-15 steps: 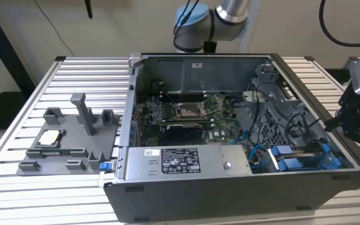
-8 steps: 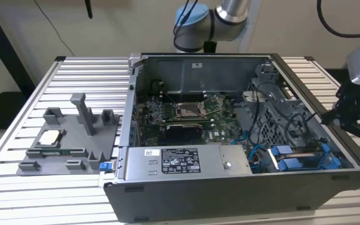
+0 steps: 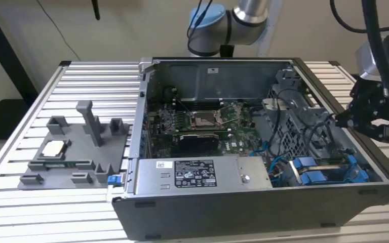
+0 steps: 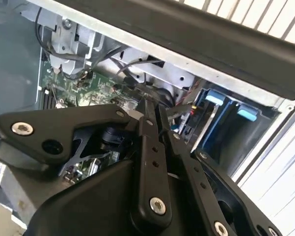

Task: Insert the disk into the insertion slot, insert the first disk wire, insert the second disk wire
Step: 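Insert the second disk wire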

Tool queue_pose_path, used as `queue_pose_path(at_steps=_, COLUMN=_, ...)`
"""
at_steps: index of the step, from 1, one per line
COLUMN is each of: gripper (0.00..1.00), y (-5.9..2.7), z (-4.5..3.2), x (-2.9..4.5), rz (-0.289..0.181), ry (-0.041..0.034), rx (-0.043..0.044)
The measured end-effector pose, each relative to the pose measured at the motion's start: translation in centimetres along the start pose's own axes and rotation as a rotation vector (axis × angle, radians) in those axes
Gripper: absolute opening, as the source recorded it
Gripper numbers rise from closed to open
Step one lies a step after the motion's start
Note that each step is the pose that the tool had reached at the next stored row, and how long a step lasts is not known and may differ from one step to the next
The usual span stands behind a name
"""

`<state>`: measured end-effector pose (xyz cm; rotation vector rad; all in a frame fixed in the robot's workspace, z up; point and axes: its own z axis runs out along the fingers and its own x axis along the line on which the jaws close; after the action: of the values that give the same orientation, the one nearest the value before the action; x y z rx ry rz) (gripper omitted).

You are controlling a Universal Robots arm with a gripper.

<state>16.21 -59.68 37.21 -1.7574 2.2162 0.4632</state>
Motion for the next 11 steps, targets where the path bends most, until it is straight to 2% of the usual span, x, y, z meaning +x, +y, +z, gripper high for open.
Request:
queue_pose_path(at_steps=4, gripper=0.16, y=1.17, z=-0.84, x=-0.40, rz=0.000, ry=0.0013, rx=0.0002)
queue_pose_path(at_steps=5, gripper=0.16, y=1.47, z=-0.90, x=-0.36, rz=-0.001, ry=0.0061, rx=0.0009)
queue_pose_path(at_steps=6, gripper=0.16, y=1.73, z=-0.89, x=-0.30, rz=-0.003, ry=0.0192, rx=0.0032)
queue_pose_path(at_steps=11, gripper=0.16, y=2.00, z=-0.91, x=-0.25, rz=-0.023, ry=0.1101, rx=0.0115)
